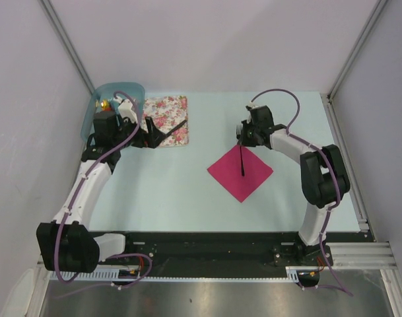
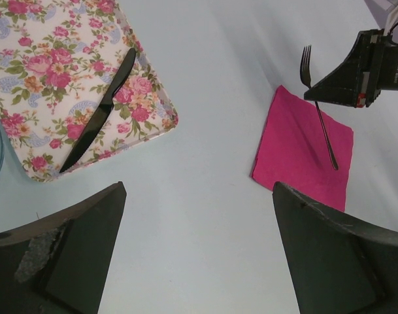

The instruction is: Place the utensils on the paper napkin and roll it up

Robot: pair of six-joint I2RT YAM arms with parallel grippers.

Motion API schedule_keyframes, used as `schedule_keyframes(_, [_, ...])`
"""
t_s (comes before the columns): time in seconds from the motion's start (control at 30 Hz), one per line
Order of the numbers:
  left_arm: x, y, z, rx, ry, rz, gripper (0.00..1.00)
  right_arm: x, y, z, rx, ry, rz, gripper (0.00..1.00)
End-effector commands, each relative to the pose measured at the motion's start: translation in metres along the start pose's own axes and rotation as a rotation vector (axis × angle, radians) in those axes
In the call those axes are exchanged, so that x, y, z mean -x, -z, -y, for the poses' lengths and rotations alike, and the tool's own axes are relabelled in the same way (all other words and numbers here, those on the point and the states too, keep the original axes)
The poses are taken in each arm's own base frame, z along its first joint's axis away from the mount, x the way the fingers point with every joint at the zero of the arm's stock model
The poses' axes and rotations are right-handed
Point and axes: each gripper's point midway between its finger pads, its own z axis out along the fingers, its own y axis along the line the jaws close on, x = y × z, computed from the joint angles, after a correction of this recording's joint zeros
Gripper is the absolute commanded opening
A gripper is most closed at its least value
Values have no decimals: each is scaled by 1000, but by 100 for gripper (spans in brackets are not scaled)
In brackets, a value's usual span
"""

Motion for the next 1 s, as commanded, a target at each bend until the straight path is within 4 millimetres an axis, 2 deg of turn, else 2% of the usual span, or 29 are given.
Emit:
schedule_keyframes(0.0, [27, 1, 2, -3, -23, 65, 100, 14, -3, -8, 33, 33, 4, 0])
schedule_keyframes(0.37, [28, 2, 5, -13, -13, 78, 100, 9, -13, -1, -3, 30, -20, 0])
schedule_keyframes(0.97, [26, 2, 5, -15, 4, 67, 100, -2, -25, 19, -42, -80, -57, 0])
